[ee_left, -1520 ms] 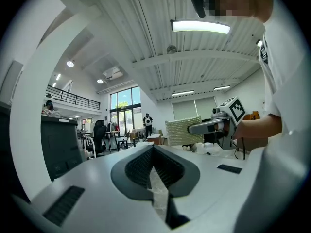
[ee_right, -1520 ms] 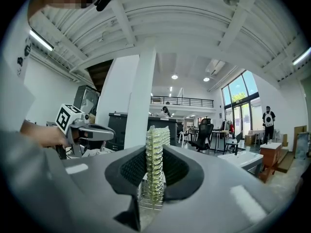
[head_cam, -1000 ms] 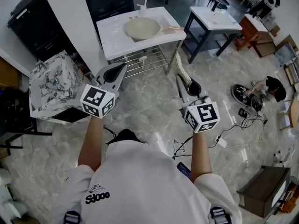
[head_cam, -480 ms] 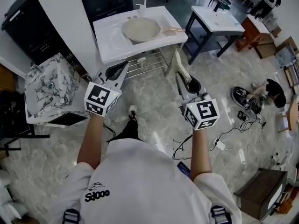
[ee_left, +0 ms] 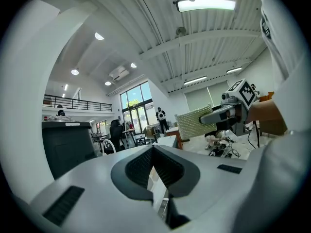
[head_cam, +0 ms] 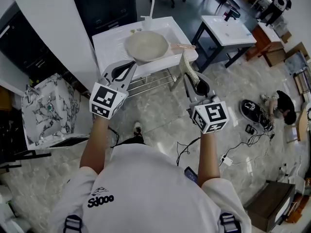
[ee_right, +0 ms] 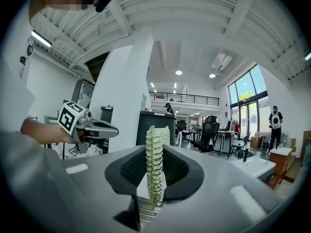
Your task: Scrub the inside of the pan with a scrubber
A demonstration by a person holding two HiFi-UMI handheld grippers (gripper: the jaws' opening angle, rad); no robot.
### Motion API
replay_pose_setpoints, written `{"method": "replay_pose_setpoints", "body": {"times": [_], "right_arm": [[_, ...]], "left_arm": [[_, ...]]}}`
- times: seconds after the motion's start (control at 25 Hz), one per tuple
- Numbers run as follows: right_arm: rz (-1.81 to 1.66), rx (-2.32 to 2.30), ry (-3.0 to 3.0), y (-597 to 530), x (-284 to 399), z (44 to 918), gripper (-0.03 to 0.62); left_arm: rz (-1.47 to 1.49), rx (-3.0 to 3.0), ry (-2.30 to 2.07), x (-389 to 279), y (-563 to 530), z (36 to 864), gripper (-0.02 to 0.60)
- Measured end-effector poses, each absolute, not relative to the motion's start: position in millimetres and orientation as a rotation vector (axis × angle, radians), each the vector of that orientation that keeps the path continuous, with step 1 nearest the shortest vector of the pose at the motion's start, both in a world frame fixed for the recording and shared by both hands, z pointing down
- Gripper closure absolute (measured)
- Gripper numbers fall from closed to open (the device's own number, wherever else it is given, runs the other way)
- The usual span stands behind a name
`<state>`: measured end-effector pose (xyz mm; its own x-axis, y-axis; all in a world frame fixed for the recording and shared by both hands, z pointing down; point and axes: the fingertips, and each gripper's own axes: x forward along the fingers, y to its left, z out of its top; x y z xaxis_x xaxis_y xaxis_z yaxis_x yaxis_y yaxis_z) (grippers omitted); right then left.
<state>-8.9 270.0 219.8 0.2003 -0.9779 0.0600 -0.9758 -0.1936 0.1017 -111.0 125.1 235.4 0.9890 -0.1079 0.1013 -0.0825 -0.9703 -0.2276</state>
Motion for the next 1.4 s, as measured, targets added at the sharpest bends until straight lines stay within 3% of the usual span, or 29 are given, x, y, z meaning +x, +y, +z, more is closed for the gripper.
{"method": "replay_pose_setpoints", "body": {"times": [1.4], "right_arm": [[0.109, 2.328, -1.858, 119.1, 80.4, 246.1, 0.517]], "left_arm": [[-0.202, -2.993, 0.06, -7.7, -9.8, 268.0, 0.577]]}}
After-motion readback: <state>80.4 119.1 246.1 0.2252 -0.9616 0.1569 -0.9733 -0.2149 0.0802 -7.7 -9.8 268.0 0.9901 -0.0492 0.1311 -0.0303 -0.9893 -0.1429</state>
